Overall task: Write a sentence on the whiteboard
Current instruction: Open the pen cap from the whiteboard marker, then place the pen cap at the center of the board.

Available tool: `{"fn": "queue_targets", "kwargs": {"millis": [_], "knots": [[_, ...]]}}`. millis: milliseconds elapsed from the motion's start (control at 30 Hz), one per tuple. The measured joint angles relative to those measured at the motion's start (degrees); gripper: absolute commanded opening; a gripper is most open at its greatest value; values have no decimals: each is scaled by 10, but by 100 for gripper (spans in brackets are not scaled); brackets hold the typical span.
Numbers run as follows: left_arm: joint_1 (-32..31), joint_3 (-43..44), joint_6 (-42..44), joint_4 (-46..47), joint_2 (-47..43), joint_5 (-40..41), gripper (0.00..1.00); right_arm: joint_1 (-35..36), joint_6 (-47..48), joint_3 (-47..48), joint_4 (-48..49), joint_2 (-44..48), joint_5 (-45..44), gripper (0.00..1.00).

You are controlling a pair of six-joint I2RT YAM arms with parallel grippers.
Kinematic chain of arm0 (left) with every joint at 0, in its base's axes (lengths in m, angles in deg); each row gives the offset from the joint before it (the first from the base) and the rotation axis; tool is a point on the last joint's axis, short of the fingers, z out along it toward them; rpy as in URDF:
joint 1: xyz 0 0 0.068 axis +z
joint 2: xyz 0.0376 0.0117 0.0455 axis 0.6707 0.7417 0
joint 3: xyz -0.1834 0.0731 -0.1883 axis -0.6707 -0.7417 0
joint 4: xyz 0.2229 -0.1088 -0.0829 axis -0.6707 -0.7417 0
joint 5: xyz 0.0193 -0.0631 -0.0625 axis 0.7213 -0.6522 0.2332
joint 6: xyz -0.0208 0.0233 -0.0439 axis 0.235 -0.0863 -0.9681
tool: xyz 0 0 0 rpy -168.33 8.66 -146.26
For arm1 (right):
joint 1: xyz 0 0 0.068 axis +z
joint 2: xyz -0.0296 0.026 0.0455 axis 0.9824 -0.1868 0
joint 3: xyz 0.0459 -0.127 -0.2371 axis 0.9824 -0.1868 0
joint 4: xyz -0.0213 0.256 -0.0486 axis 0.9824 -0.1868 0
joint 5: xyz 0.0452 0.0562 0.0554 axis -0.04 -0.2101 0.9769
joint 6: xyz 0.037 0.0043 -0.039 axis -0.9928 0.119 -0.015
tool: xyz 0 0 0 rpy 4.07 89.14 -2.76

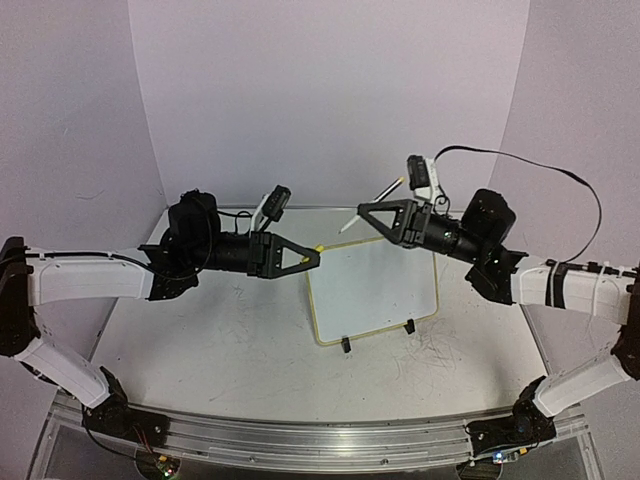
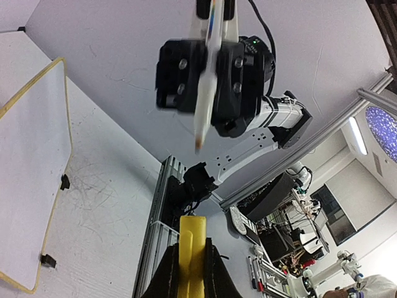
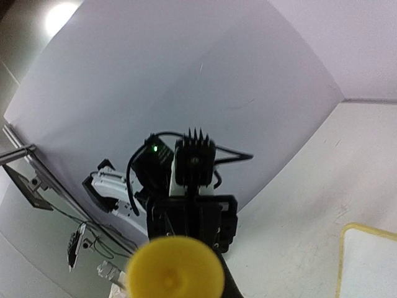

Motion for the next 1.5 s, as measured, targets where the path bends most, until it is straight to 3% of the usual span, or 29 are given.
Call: {"fn": "queue_targets", "kwargs": {"millis": [200, 333, 533, 700, 800, 933, 1067, 1233, 1333, 1500], "knots": [[10, -42, 9, -16, -37, 1, 0, -126, -14, -13, 4, 92, -7, 0], [20, -70, 41, -79, -88, 39, 0, -178, 8, -13, -32, 148, -14, 0], [38, -75, 80, -277, -146, 266, 0, -182, 107, -11, -179, 209, -54, 0], [45, -93, 71, -379, -128, 421, 0, -182, 153, -11, -257, 229, -73, 0], [46, -106, 70, -403, -88, 461, 0, -173, 167, -13, -281, 230, -82, 0], [51, -129, 78, -406, -30, 491, 0, -106, 193, -15, -323, 231, -132, 0], [61, -154, 91, -386, 5, 511, 0, -25, 204, -18, -349, 232, -188, 0], [67, -156, 94, -342, 77, 530, 0, 13, 198, -39, -349, 248, -239, 0], [66, -160, 94, -315, 87, 539, 3, 20, 198, -40, -346, 248, -258, 0], [66, -165, 93, -294, 91, 547, 18, 20, 199, -41, -337, 242, -276, 0]]}}
